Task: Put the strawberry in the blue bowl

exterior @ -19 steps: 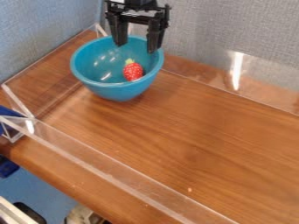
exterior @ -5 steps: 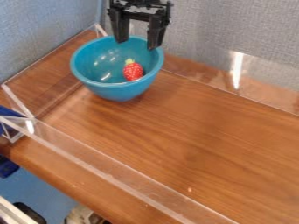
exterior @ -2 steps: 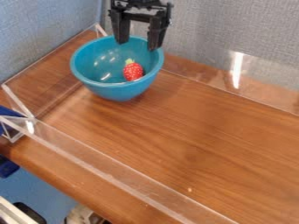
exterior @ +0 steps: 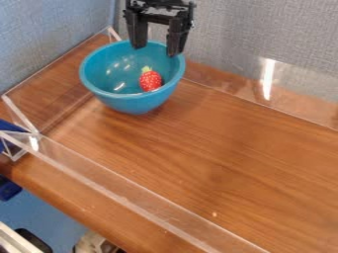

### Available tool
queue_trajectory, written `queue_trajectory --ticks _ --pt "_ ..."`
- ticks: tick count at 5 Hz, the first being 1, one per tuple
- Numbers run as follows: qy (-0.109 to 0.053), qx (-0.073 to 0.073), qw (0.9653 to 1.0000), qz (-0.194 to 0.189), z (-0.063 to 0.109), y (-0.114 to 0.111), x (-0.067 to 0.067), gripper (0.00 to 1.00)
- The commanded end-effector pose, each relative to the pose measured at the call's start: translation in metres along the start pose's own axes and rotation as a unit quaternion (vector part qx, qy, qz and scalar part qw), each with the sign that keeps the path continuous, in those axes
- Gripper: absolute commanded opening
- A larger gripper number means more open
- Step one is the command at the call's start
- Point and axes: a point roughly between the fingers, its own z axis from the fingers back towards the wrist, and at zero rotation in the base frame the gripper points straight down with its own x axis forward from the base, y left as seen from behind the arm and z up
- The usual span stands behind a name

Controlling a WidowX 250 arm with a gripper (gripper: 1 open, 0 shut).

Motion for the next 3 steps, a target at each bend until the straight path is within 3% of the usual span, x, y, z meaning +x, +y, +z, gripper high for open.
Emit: queue_trajectory --ticks 1,3 --pt "-0.03 0.004 0.9995 0.0 0.0203 0.0015 0.0005 1.0" --pt "-0.027 0.001 0.9996 -0.003 0.0209 0.0027 -0.0001 1.0"
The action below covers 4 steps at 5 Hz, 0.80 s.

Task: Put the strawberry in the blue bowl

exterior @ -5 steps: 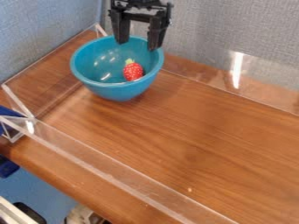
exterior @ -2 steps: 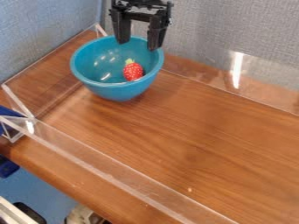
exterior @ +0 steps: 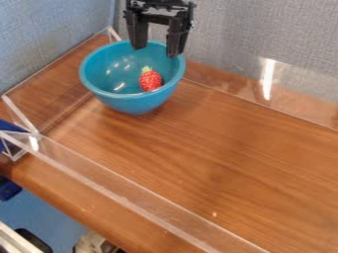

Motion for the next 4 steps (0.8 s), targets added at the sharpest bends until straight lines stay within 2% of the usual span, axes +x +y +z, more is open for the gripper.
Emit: queue_trajectory --ticks 1,4 --pt "-0.029 0.004 0.9996 0.002 0.0193 0.0041 0.0004 1.0" --pt "-0.024 0.006 0.9997 -0.003 0.0204 0.0059 -0.0013 1.0"
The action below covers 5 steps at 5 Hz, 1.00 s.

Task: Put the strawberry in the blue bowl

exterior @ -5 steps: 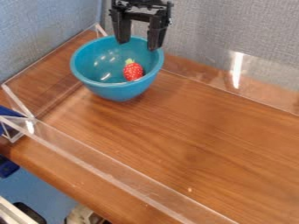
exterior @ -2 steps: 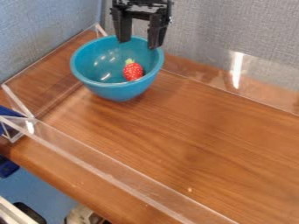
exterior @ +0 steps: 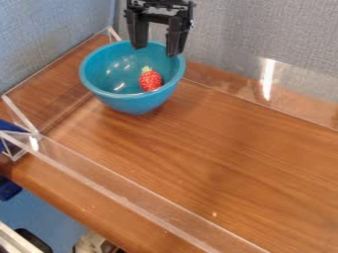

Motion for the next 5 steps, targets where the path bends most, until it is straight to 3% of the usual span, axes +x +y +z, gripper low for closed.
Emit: queue_trajectory --ticks 1,5 --pt "-0.035 0.008 0.9993 0.001 0.0243 0.0052 -0.0023 1.0" --pt "-0.035 0.009 0.9993 -0.006 0.0325 0.0039 -0.0062 1.0"
